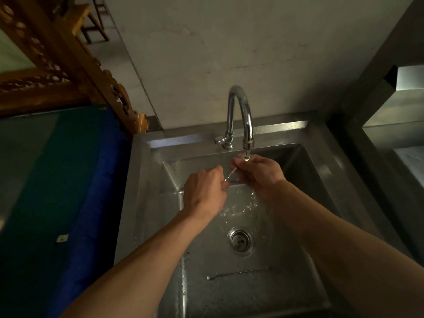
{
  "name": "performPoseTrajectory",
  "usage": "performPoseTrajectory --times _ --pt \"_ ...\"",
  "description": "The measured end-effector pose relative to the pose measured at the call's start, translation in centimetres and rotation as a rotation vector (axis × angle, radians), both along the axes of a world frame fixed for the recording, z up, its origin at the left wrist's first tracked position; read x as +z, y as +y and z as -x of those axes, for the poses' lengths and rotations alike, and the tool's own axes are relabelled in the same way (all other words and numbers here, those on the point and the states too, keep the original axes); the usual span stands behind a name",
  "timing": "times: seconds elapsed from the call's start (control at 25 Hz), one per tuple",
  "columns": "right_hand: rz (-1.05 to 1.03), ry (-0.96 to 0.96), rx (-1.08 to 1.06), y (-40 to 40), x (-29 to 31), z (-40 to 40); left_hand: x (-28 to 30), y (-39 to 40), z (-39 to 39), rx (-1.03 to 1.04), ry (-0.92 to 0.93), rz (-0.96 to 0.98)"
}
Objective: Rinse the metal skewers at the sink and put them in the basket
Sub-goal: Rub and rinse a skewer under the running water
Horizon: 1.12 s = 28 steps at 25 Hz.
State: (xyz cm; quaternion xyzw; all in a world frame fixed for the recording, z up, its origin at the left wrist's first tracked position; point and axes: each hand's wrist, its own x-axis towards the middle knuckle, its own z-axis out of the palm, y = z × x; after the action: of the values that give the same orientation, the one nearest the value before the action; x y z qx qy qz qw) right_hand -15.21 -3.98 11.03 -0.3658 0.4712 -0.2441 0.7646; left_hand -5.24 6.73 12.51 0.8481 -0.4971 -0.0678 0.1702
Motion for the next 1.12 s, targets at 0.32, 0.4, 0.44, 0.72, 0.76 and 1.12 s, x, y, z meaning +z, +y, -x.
performPoseTrajectory --times 0.32,0.4,0.44,0.72,0.76,1.12 --pt "-0.025 0.142 -0.076 0.7 -0.1 -0.9 0.4 -0.1 -0.4 -0.013 -0.039 0.016" --pt "-0.046 0.089 -0.1 0.4 0.0 -0.9 0.3 0.1 -0.6 -0.03 -0.034 0.012" --pt "-0.073 0.04 -0.101 0.2 0.1 -1.0 0.2 0.3 -0.7 -0.03 -0.029 0.01" --pt "-0.123 0.068 0.036 0.0 -0.1 -0.3 -0.2 0.4 -0.8 -0.036 -0.027 0.001" --pt "-0.127 0.029 0.08 0.0 -0.1 -0.1 -0.3 0.4 -0.8 -0.037 -0.024 -0.006" --pt "-0.072 -0.168 0.019 -0.4 0.1 0.2 0.5 0.1 -0.7 -0.05 0.054 -0.01"
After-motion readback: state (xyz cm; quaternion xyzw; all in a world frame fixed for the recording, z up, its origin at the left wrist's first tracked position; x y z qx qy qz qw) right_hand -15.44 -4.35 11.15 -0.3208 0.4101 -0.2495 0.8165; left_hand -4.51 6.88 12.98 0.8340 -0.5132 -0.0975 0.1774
